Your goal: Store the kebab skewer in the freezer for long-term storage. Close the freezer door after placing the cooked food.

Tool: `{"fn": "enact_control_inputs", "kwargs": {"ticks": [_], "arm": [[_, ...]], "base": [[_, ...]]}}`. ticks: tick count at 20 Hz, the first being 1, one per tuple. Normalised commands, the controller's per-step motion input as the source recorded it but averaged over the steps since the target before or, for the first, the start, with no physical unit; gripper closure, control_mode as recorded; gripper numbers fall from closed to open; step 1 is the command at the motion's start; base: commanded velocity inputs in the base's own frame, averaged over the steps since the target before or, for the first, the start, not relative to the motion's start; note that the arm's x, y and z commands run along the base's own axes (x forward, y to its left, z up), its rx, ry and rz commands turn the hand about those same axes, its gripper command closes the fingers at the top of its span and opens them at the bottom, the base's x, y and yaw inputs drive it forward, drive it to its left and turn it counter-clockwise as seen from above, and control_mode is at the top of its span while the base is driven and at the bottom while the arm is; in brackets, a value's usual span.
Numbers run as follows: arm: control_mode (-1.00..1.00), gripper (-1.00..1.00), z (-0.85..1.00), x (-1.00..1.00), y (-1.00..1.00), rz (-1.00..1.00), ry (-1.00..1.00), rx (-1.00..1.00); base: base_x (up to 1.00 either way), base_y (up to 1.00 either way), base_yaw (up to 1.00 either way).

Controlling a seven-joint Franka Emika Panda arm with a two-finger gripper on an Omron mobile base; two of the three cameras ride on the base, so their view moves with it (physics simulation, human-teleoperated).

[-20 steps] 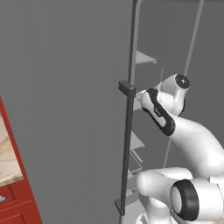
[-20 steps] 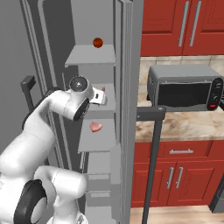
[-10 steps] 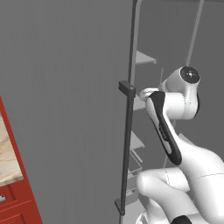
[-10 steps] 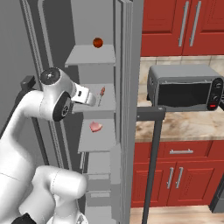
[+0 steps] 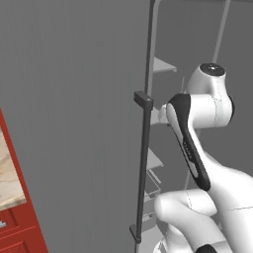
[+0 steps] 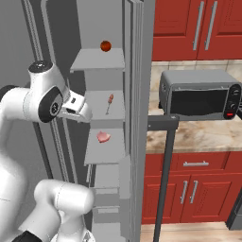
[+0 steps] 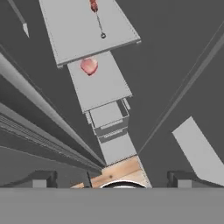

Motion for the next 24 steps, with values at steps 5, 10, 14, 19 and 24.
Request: {"fn": "enact_control_inputs", "kwargs": {"ticks": [5,10,14,19,24], "arm": [[-1.00,-1.00,-0.07,-0.74,0.26,0.03,0.15,0.00],[-1.00,-1.00,-0.23,-0.48,0.30,0.10,0.14,0.00],[-1.00,-1.00,-0.24,-0.23,0.11,0.11,0.10,0.00],[-1.00,-1.00,-0.31,-0.02,-0.13,0.01,0.04,0.00],[-1.00,-1.00,-0.44,-0.01,-0.22,0.00,0.01,0.00]], "base": [[0.00,0.00,0.00],[0.00,0.00,0.00],[0.00,0.00,0.00],[0.00,0.00,0.00],[0.00,0.00,0.00]]}}
